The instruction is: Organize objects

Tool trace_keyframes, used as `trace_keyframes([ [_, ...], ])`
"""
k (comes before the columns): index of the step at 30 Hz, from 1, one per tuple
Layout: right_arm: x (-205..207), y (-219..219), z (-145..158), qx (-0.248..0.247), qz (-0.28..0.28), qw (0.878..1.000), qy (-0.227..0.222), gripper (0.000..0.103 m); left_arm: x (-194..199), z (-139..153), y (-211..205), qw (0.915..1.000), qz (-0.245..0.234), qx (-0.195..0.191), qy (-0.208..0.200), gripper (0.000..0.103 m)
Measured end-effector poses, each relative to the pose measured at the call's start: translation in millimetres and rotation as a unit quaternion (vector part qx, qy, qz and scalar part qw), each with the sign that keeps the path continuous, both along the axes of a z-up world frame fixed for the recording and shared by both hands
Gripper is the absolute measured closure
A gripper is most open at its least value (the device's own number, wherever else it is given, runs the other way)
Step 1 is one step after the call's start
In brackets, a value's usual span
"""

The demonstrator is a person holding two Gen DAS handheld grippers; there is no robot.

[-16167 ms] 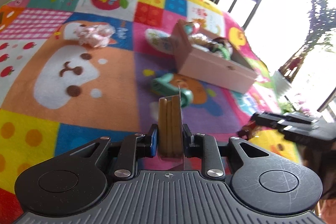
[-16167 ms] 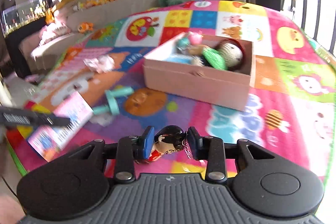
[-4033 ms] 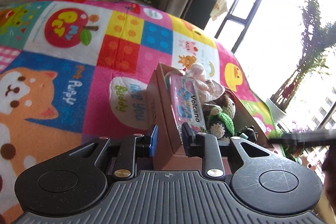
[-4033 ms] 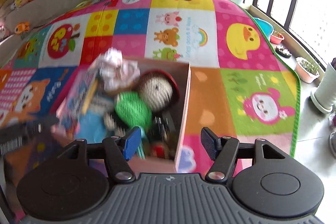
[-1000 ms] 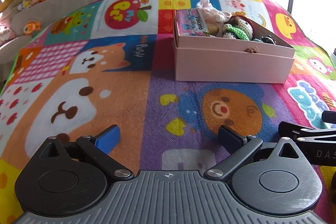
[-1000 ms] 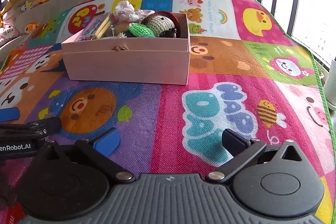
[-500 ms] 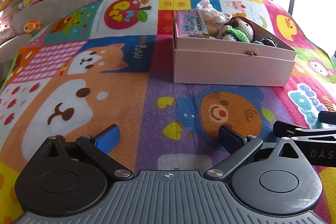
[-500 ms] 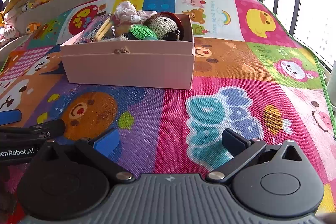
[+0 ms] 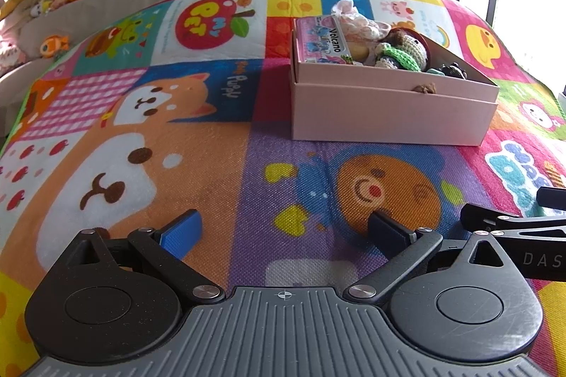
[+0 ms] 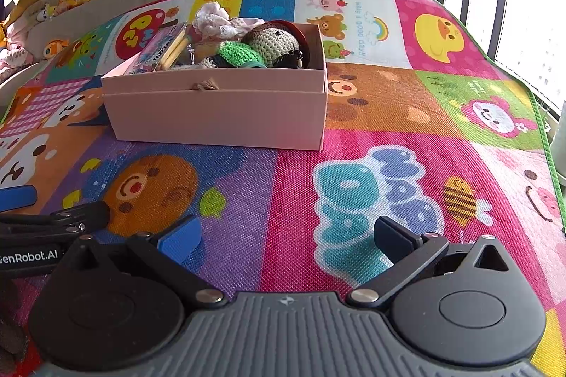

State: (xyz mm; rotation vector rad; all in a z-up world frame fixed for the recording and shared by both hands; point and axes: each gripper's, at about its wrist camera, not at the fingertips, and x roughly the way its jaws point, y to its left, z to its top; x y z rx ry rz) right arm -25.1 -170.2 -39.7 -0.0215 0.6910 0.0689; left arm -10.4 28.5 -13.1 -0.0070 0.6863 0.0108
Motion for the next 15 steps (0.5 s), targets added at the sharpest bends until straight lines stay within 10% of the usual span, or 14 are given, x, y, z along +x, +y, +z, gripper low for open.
trace_keyframes([
  [15,0.8,-0.3,-0.3,0.002,0.0,1.0,0.001,0.0,0.5,-0.3,0.9,1.0,0.0,-0.002,0.0,0.001],
])
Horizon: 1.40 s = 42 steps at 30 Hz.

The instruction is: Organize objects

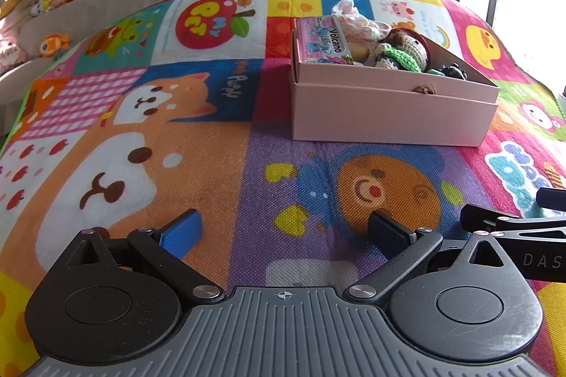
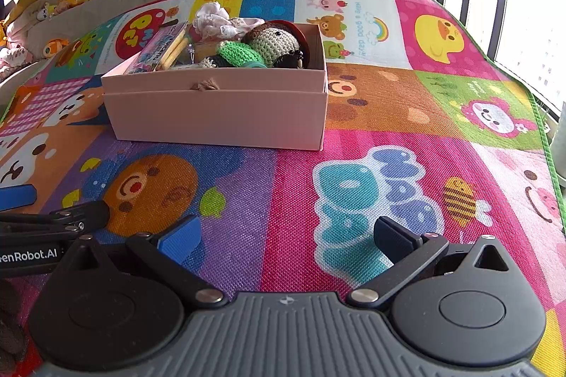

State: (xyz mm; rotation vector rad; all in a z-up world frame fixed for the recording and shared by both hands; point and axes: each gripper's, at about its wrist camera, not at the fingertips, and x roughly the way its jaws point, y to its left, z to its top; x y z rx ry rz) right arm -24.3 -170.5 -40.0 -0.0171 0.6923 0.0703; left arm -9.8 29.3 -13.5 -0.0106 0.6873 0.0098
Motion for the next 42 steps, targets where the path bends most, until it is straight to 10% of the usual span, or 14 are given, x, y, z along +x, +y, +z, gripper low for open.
trace_keyframes([
  [42,-2.1,3.4,1.0,0.0,-0.001,1.0,0.0,0.0,-0.7,-0.2,-1.5,1.0,0.001,0.003,-0.001,0.001],
])
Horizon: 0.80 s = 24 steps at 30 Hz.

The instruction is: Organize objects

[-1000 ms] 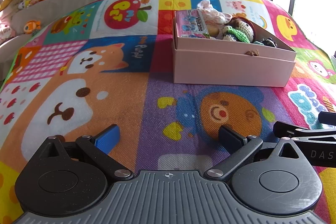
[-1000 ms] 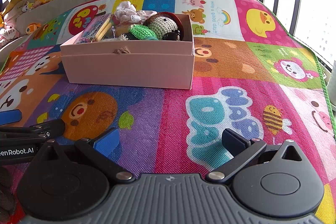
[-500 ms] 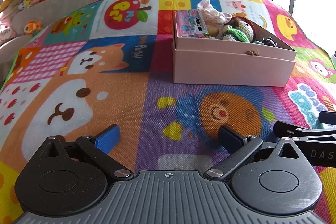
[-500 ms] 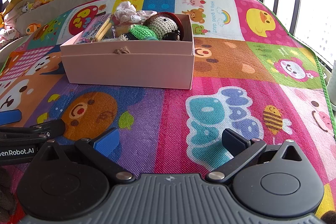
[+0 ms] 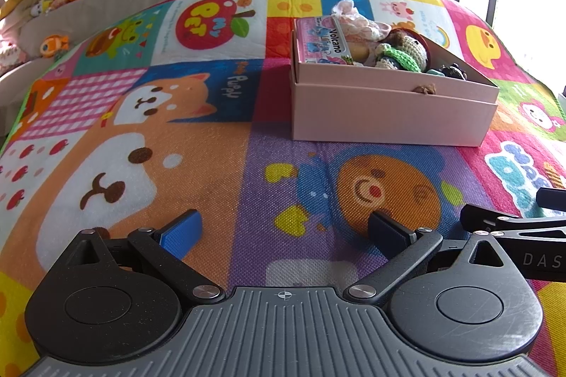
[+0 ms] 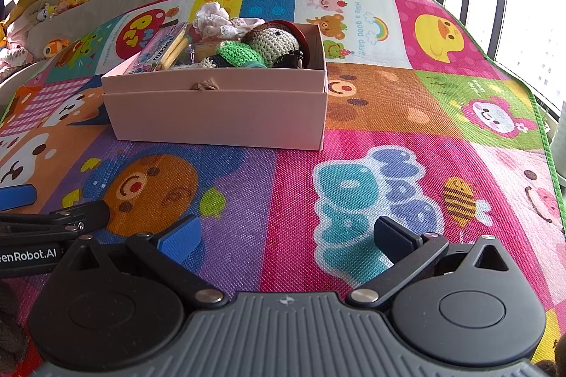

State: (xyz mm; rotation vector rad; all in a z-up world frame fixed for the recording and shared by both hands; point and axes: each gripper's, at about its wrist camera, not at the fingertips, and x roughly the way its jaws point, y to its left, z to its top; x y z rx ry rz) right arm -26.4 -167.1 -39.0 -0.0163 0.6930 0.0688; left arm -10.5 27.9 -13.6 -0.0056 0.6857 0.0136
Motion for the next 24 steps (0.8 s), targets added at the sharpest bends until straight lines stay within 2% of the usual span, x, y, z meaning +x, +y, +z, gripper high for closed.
trace_keyframes([
  [24,0.3,-0.9,-0.2,0.0,0.0,1.0,0.0,0.0,0.4,0.4,0.6,1.0,0.0,0.0,0.0,0.001],
])
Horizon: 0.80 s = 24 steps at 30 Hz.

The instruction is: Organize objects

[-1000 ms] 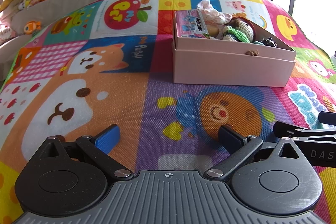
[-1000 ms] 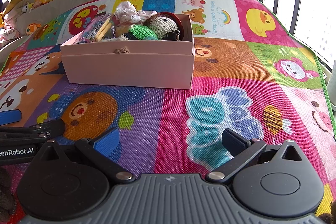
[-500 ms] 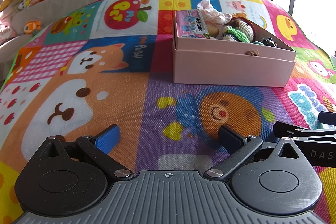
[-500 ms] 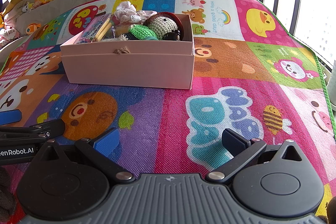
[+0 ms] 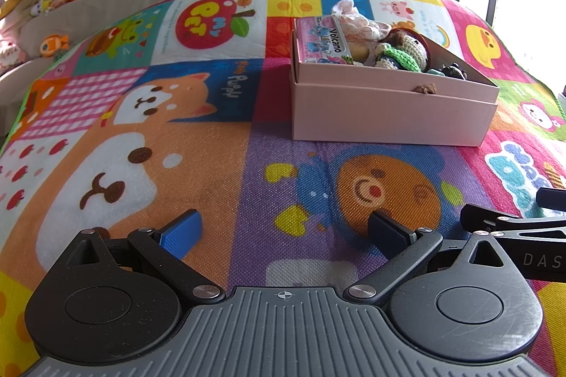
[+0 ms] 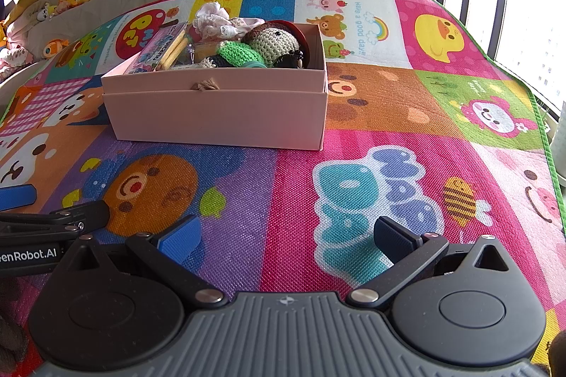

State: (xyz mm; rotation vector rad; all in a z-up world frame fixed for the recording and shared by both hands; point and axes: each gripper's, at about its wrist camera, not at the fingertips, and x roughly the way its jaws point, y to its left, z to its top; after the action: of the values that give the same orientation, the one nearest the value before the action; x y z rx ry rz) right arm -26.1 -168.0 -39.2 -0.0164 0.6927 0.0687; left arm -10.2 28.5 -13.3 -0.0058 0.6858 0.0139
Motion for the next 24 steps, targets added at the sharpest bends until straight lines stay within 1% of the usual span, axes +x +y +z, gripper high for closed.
trace_keyframes([
  [24,-1.1,1.8,0.9,0.0,0.0,1.0,0.0,0.0,0.2,0.0,0.4,1.0,0.0,0.0,0.0,0.001],
])
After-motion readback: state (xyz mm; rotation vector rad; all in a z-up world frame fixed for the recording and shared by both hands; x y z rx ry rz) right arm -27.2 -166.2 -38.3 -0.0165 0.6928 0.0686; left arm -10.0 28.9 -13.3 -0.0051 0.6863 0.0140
